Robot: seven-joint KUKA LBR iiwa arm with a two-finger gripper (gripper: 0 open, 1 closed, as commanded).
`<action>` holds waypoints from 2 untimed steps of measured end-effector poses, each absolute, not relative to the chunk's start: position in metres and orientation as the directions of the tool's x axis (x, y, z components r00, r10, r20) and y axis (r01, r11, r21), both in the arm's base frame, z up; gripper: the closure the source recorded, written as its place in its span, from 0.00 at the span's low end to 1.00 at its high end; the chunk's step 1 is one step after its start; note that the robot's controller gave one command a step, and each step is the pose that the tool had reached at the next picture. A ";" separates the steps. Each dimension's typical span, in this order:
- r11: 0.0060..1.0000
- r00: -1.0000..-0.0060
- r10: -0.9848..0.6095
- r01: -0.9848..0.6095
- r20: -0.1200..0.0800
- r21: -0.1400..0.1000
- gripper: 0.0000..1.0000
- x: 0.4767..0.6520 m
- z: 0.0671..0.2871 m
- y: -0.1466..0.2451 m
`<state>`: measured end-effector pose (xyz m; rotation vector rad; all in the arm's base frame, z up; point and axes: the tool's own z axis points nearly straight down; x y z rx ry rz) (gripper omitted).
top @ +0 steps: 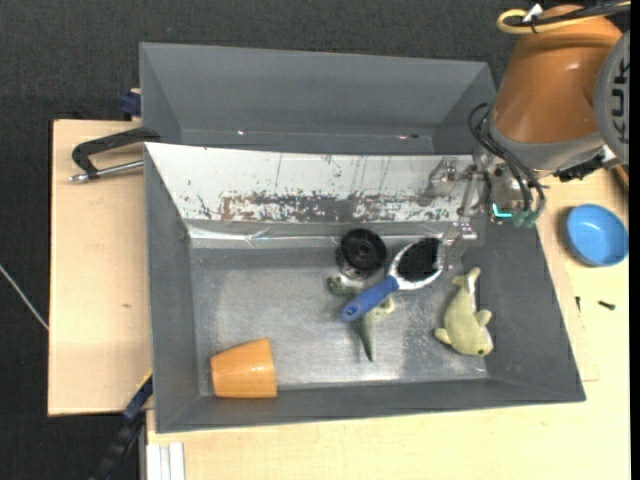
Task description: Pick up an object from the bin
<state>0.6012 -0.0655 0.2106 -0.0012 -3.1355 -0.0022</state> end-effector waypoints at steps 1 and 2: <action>1.000 -1.000 0.028 0.028 0.002 0.002 0.00 0.574 0.073 -0.070; 1.000 -1.000 0.025 0.025 -0.004 0.001 1.00 0.576 0.077 -0.069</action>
Offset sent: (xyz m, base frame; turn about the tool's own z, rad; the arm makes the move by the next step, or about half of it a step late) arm -0.0270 -0.0054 -0.1350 0.0262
